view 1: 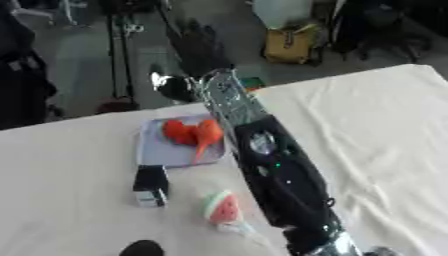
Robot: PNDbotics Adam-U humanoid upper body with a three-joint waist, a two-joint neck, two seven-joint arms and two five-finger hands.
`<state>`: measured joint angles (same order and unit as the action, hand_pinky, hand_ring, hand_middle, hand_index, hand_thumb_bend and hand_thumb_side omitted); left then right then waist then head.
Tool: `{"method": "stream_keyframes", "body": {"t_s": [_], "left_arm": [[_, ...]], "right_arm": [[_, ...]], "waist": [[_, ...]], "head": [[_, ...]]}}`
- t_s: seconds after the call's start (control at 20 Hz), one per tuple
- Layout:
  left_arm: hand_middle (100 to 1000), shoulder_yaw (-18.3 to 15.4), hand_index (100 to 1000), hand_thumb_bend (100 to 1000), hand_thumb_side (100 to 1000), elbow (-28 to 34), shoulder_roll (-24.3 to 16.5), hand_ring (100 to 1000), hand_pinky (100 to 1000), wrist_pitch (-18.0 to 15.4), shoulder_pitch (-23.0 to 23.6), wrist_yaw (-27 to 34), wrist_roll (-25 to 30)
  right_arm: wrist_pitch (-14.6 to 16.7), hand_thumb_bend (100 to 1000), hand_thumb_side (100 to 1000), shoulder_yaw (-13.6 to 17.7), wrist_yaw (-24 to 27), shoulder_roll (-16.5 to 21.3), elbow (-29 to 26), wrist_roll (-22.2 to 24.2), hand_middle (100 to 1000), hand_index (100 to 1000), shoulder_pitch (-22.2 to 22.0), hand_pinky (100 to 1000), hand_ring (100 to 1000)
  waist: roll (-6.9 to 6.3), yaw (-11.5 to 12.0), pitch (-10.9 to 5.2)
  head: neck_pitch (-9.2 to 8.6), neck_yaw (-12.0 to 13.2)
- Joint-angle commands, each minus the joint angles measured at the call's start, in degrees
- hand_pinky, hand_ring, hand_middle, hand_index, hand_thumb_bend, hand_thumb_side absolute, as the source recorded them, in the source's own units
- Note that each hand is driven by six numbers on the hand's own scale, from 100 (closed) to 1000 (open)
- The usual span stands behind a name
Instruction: Pick up objects on the table and place them in the box.
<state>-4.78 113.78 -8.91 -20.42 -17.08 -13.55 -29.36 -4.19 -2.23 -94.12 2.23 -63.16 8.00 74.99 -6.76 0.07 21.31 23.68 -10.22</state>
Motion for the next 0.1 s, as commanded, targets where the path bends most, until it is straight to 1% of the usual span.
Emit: {"method": "stream_keyframes", "body": {"t_s": [0.05, 0.1], "left_arm": [[760, -0.25, 663, 100, 838, 0.81, -0.68, 674, 672, -0.15, -0.17, -0.19, -0.16], [760, -0.32, 664, 100, 841, 0.81, -0.72, 675, 672, -0.17, -0.17, -0.25, -0.23]], "right_arm": [[0.93, 100, 900, -3.04, 4.16, 3.19, -7.95, -1.13, 1000, 1000, 0.36, 924, 1000], [1.6, 100, 883, -3.89, 6.36, 4.0, -10.8, -1.43, 1000, 1000, -0.29, 919, 988]], "waist": [[0.29, -0.04, -1.76], [0.34, -0.15, -1.79]], "head": [[0.66, 0.52], [0.75, 0.67]]}}
